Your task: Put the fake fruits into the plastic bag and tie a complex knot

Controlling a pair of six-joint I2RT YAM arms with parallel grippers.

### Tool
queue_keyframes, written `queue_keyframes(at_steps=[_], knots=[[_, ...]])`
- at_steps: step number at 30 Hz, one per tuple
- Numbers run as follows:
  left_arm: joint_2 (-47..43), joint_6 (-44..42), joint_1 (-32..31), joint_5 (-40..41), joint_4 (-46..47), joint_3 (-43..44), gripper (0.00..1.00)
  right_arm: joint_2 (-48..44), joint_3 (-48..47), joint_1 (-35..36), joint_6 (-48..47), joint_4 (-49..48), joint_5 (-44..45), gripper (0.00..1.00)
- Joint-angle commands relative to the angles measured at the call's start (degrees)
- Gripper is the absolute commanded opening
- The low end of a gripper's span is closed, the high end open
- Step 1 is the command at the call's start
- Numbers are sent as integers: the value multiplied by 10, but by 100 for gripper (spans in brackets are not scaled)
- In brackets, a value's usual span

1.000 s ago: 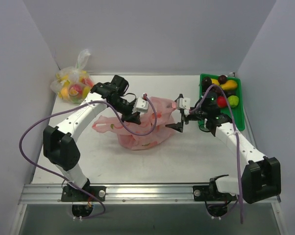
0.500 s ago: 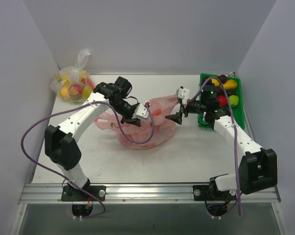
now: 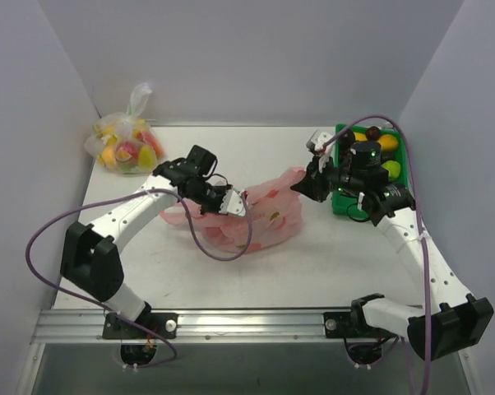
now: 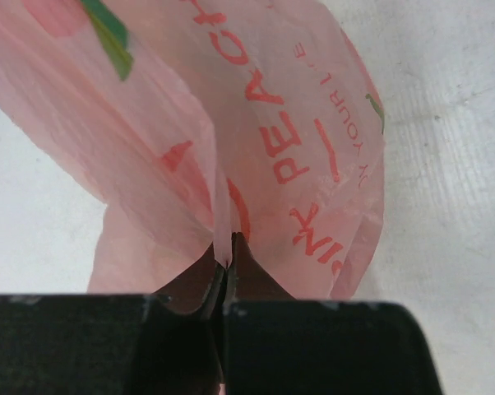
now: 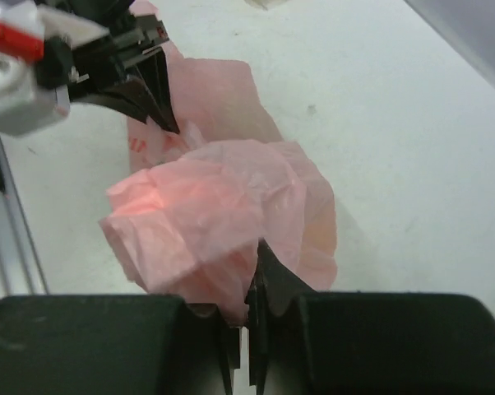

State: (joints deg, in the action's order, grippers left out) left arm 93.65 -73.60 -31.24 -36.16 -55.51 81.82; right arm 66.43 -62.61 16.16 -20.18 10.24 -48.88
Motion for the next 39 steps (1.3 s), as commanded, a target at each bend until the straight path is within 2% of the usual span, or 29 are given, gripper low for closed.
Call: queue_keyframes(at_steps=[1, 2, 7, 10, 12, 13, 14, 15, 18, 21, 23, 26, 34, 39], knots=[[-80, -1, -15, 64, 180, -96, 0, -9, -50, 4, 173, 177, 110, 0], [-93, -5, -20, 69, 202, -118, 0, -3, -58, 4, 225, 193, 127, 0], [-165, -48, -65, 94, 313, -259, 0, 22, -49, -1, 364, 212, 167, 0], [-177, -74, -81, 108, 335, -293, 0, 59, -56, -24, 444, 201, 155, 0], [-173, -53, -83, 113, 339, -287, 0, 70, -52, -62, 479, 171, 116, 0], [-164, -43, -81, 114, 336, -279, 0, 74, -57, -71, 476, 156, 74, 10], [-159, -18, -79, 108, 334, -259, 0, 72, -60, -75, 463, 153, 57, 39], [-153, -6, -74, 101, 327, -244, 0, 67, -59, -80, 449, 151, 44, 50], [-130, 39, -60, 71, 299, -195, 0, 2, 4, -85, 373, 94, 21, 78], [-117, 48, -53, 47, 270, -171, 0, -89, 115, -83, 260, -18, 3, 95], [-120, 44, -51, 34, 259, -170, 0, -141, 202, -82, 207, -120, -6, 99], [-124, 39, -50, 23, 249, -170, 0, -146, 266, -74, 160, -212, -5, 100], [-122, 9, -48, 0, 221, -169, 0, -12, 276, -74, 123, -435, -5, 100], [-110, -17, -44, -8, 205, -156, 0, 26, 267, -67, 54, -493, -88, 100]])
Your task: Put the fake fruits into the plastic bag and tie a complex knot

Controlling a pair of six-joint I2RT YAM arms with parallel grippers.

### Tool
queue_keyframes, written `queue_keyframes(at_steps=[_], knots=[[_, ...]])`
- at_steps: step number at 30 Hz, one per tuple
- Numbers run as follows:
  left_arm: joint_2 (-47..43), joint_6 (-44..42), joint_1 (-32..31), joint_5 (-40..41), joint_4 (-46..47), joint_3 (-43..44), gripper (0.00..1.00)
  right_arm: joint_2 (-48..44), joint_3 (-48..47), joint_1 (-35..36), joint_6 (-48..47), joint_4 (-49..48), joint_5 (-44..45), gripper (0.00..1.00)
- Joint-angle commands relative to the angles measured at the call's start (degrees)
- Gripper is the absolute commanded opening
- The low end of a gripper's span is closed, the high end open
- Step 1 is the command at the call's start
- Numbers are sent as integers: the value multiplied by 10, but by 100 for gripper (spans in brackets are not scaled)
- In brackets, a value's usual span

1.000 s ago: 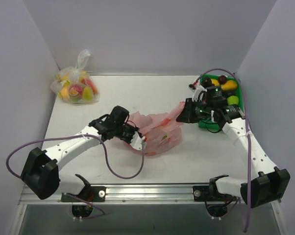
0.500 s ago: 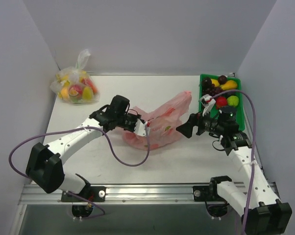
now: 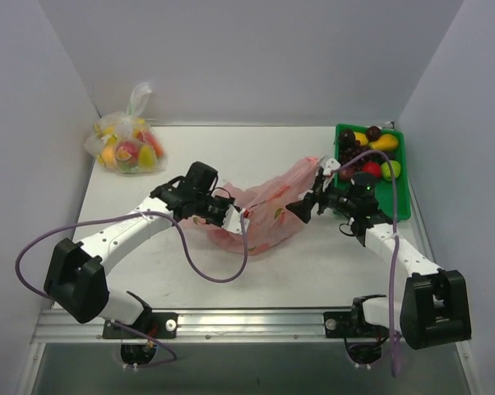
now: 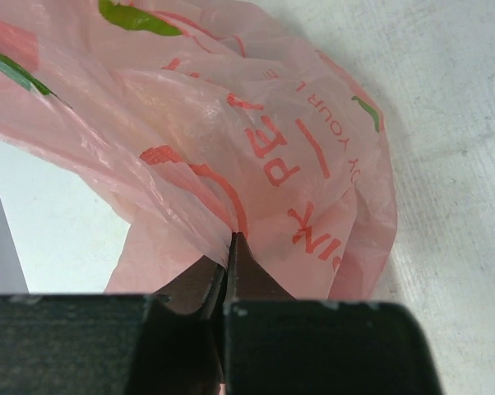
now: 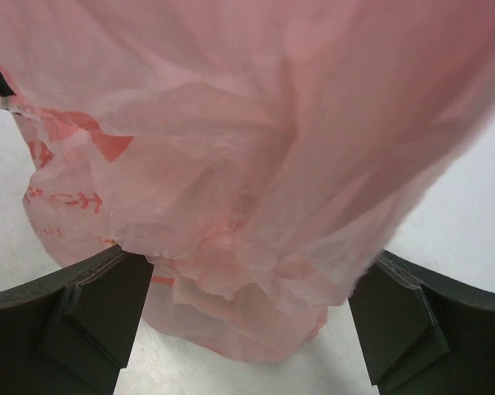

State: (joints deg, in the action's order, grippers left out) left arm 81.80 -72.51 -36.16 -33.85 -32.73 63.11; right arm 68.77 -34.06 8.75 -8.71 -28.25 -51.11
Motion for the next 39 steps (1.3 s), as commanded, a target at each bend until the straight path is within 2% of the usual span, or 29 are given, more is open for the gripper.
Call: queue_keyframes(at_steps=[1, 6, 11, 13, 15, 16, 17, 19, 21, 23, 25, 27, 29, 30, 33, 35, 38, 39], knots=[[12, -32, 5, -33, -29, 32, 0, 0, -18, 18, -99, -107, -94, 100], [27, -47, 7, -39, -37, 50, 0, -7, -28, 49, -191, -52, -153, 100], [40, -57, 8, -44, -40, 60, 0, 14, -53, 65, -180, -51, -167, 100], [44, -64, 10, -46, -41, 62, 0, 32, -71, 66, -147, -65, -157, 95], [46, -68, 9, -47, -41, 64, 0, 45, -96, 66, -99, -66, -150, 68], [46, -67, 10, -47, -41, 68, 0, 53, -103, 65, -83, -63, -146, 51], [45, -64, 9, -41, -42, 68, 0, 54, -108, 65, -56, -63, -131, 23], [38, -66, 9, -31, -40, 64, 0, 50, -126, 64, 5, -37, -79, 2], [18, -80, 6, 3, -24, 41, 0, 41, -141, 64, 26, 33, -39, 0], [2, -68, -2, 35, 4, 7, 0, 29, -165, 65, 83, 88, 35, 0], [-22, -57, -1, 62, 36, -11, 0, 22, -191, 65, 138, 185, 106, 0], [-42, -32, 3, 56, 51, -25, 0, 6, -202, 65, 199, 261, 107, 0], [-52, -12, 14, 30, 45, -24, 0, -20, -175, 69, 222, 255, 84, 0], [-59, -10, 18, 4, 39, -22, 0, -55, -161, 74, 215, 243, 76, 0], [-52, -14, 29, -36, 1, 1, 0, -131, -109, 93, 118, 218, 22, 0], [-34, -8, 39, -43, -15, 16, 0, -180, -81, 122, 33, 249, 56, 0], [-14, 19, 57, -62, -22, 48, 0, -198, -72, 136, -2, 301, 98, 0], [-11, 28, 61, -68, -23, 66, 5, -202, -69, 137, -1, 304, 107, 0]])
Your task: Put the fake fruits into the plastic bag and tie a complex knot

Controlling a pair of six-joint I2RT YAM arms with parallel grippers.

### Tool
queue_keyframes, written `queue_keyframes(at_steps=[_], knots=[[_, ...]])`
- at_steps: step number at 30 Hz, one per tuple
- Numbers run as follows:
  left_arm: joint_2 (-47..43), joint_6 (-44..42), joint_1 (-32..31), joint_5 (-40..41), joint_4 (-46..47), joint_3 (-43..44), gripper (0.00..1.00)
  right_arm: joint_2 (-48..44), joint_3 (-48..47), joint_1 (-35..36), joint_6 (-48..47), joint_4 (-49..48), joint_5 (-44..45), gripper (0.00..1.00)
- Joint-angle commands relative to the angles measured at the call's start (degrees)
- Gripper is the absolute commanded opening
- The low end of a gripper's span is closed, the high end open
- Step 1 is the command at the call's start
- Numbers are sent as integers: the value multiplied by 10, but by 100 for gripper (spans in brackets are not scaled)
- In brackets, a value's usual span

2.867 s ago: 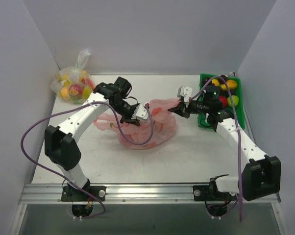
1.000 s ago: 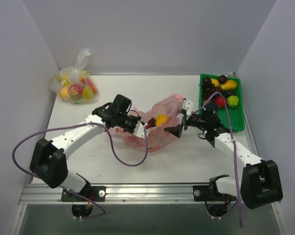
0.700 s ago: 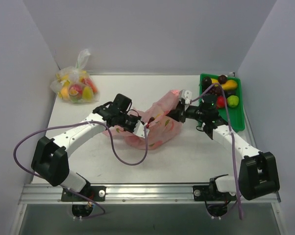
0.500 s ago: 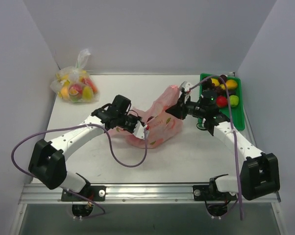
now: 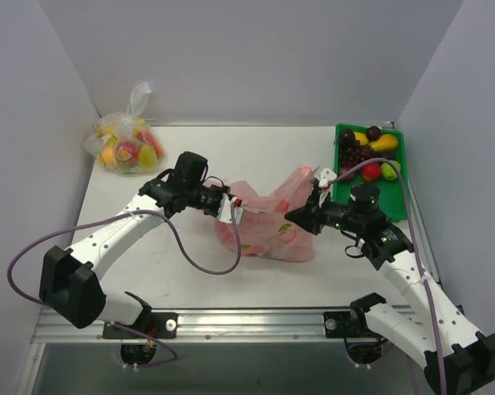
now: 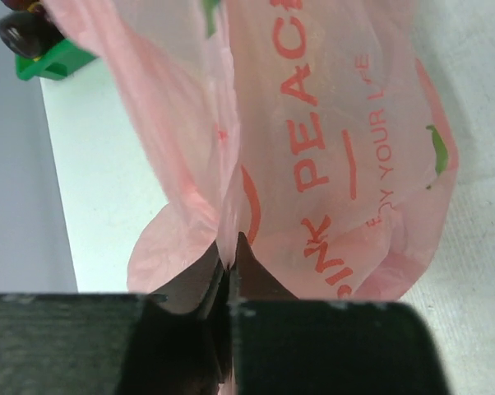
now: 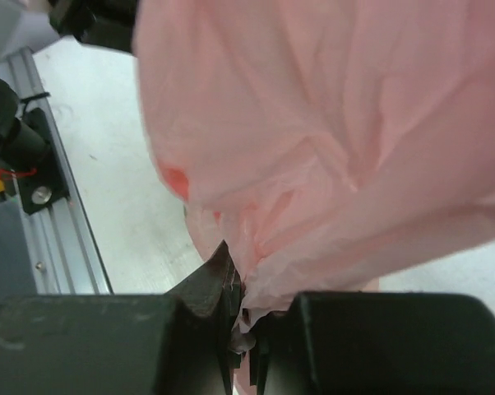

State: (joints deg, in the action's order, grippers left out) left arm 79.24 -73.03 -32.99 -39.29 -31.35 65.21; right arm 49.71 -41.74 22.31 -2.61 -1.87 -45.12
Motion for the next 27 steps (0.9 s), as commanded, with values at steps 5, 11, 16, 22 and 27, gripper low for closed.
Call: queue_keyframes(at_steps=[5, 11, 16, 22, 27], knots=[[-12, 131, 30, -62, -60, 87, 43, -5, 27, 5, -59, 23, 74, 0], [-31, 184, -9, -80, -85, 103, 96, -10, 50, 5, -64, -13, 84, 0], [2, 271, -52, -68, -65, 107, 98, -27, 51, 5, -56, -12, 99, 0], [-21, 381, -98, 91, 177, 0, 97, -52, 61, 6, -54, -26, 99, 0], [35, 424, -101, 114, 219, 32, 97, -74, 82, 7, -91, -31, 66, 0]])
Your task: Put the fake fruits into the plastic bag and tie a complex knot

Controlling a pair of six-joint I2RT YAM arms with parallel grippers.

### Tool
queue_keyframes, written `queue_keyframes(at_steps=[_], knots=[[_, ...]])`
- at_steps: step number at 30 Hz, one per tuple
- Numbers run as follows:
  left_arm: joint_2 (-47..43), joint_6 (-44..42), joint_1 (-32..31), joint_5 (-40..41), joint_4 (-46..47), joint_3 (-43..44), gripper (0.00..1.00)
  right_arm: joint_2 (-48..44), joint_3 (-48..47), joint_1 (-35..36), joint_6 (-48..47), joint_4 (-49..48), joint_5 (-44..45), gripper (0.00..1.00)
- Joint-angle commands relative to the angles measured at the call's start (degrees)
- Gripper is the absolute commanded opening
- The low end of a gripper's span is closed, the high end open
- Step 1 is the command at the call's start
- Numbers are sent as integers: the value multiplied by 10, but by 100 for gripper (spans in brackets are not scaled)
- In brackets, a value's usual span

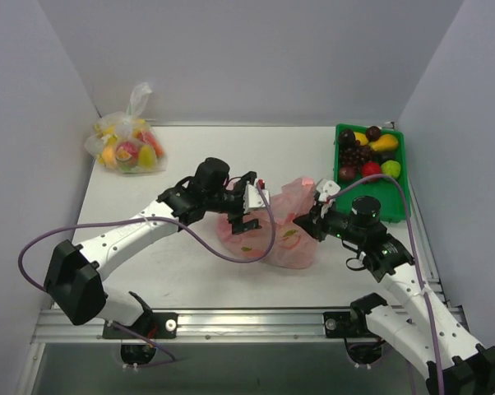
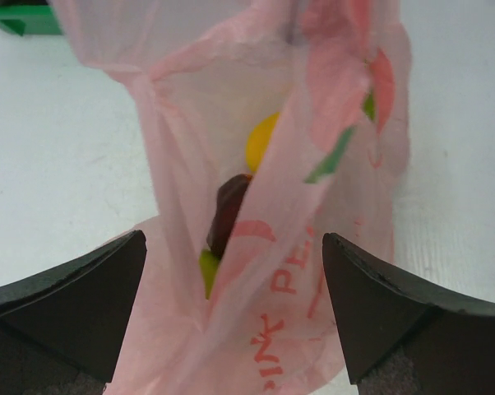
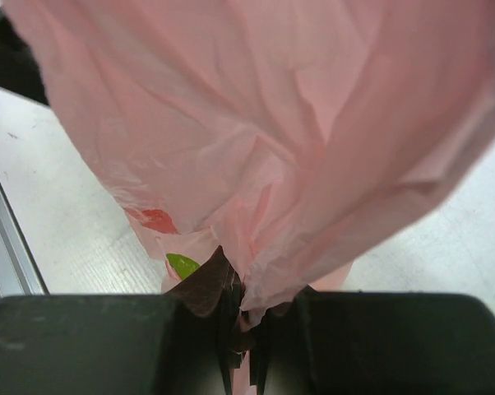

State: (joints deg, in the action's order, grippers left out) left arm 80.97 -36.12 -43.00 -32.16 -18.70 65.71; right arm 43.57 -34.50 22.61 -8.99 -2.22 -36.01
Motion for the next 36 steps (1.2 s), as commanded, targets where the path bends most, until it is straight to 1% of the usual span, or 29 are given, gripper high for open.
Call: queue_keyframes(at_steps=[1, 4, 8, 9, 10, 11, 12, 13, 14, 16, 18, 21, 23, 27, 29, 31, 33, 34, 35, 36], knots=[[23, 69, -1, 46, 118, 27, 97, -16, 13, 4, -31, -32, -29, 0], [41, 78, 0, 33, 134, 35, 97, -23, 22, 7, -47, -40, -42, 0], [42, 74, 0, -49, 139, 22, 97, -22, 25, 7, -59, -48, -42, 0], [41, 59, 1, -97, 135, 20, 77, -22, 24, 8, -60, -51, -42, 0], [40, 51, 1, -118, 127, 17, 65, -21, 24, 8, -67, -53, -47, 7], [34, 43, 2, -133, 125, 12, 55, -18, 24, 7, -71, -53, -49, 22], [31, 39, 0, -148, 123, 9, 47, -16, 23, 7, -73, -53, -49, 40], [29, 26, 0, -163, 109, 7, 31, -14, 23, 7, -75, -52, -51, 76], [25, 18, 1, -169, 97, 8, 22, -7, 24, 7, -87, -51, -58, 85], [25, -3, 0, -172, 68, 14, 0, 1, 27, 6, -106, -58, -71, 95], [20, -17, 3, -172, 63, 11, 0, 21, 29, 6, -126, -67, -80, 98], [14, -28, 2, -181, 53, 12, 0, 55, 30, 1, -139, -93, -98, 99], [14, -32, 3, -188, 41, 13, 0, 77, 31, -8, -135, -128, -100, 100], [12, -72, 2, -202, 10, 16, 0, 104, 29, -37, -131, -186, -143, 100], [16, -85, 2, -206, -12, 21, 0, 117, 23, -43, -131, -197, -161, 100], [23, -84, 2, -201, -15, 25, 0, 127, 8, -42, -117, -202, -186, 95], [28, -78, 1, -183, -10, 28, 0, 129, -13, -35, -92, -202, -204, 82], [30, -73, 1, -173, -3, 25, 0, 133, -20, -32, -73, -198, -206, 74], [29, -51, 1, -143, 24, 21, 0, 136, -33, -27, -63, -196, -205, 54], [26, -36, 1, -123, 43, 17, 0, 139, -40, -26, -51, -197, -202, 43]])
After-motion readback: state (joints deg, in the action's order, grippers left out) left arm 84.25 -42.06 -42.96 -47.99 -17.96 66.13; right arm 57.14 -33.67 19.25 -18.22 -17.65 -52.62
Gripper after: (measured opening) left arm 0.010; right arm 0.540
